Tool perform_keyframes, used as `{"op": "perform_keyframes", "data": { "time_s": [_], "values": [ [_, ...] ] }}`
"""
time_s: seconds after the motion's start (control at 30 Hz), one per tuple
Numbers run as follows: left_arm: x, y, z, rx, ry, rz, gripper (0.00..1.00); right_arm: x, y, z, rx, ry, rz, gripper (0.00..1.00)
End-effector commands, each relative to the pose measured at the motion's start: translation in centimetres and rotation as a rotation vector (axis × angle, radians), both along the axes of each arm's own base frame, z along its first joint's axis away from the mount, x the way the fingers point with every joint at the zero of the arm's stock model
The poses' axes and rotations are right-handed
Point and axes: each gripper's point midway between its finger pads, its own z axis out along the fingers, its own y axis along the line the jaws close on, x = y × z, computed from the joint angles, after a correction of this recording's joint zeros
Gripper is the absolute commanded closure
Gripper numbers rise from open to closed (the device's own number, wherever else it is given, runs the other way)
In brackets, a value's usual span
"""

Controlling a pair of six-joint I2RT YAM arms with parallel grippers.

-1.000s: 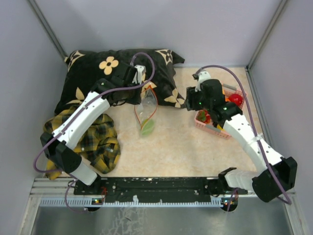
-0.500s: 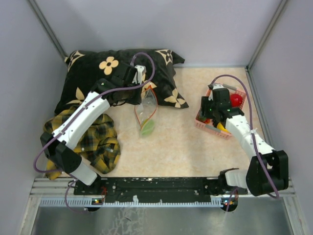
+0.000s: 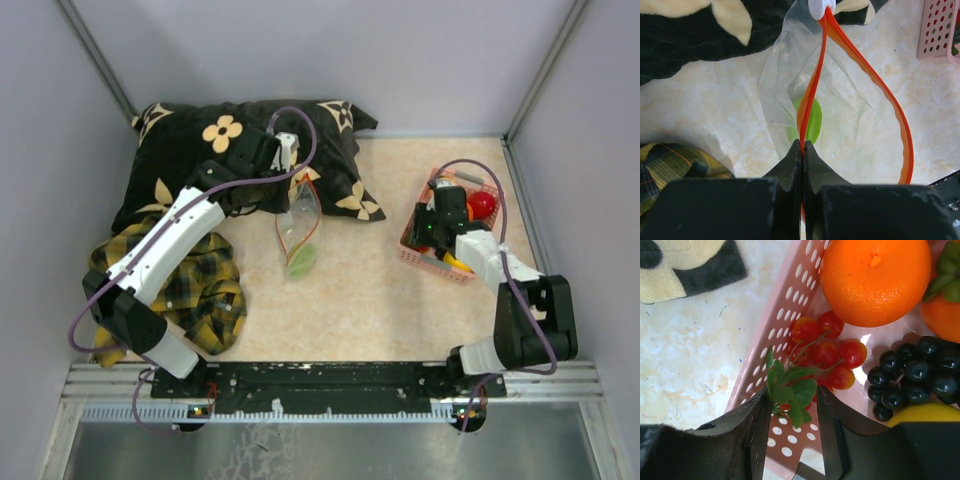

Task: Place the food in the zip-top bag and seal the zipper
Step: Pick up the fake fruit from the bin, then place the fake fruit in the zipper food storage bag.

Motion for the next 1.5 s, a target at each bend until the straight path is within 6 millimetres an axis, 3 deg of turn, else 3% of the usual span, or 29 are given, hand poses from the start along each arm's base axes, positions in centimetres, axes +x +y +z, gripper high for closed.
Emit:
{"op": "perform_keyframes", "data": {
  "time_s": [0.0, 0.23, 0.43, 0.53, 1.1, 1.3, 1.47],
  "values": [
    [0.0, -0.3, 0.9, -0.016, -0.033, -0.023, 1.0, 1.3, 0.7, 0.0, 0.077, -0.043, 0.022, 0.6],
    [0.0, -0.3, 1.0, -0.019, -0.036, -0.022, 1.0, 1.1, 1.2, -1.1, 0.138, -0.034, 0.072, 0.66],
    [0.0, -0.3, 1.0, -0.018, -0.037, -0.023, 1.0, 1.0, 0.9, -0.3, 0.138, -0.062, 0.075, 0.92],
    [-0.1, -0.3, 1.0, -0.019, -0.037, -0.025, 1.0, 1.0, 0.5, 0.6, 0.124, -0.089, 0.058, 1.0],
    [-0.1, -0.4, 1.2, -0.031, -0.042, -0.03, 1.0, 0.6, -0.3, 8.0, 0.118, -0.274, 0.014, 1.0],
    [-0.2, -0.5, 1.3, -0.036, -0.044, -0.033, 1.0, 0.1, -0.5, 11.9, 0.113, -0.348, 0.019, 1.0],
    [-0.2, -0.6, 1.3, -0.042, -0.043, -0.039, 1.0, -0.8, 0.5, 15.7, 0.154, -0.41, 0.071, 1.0]
  ]
}}
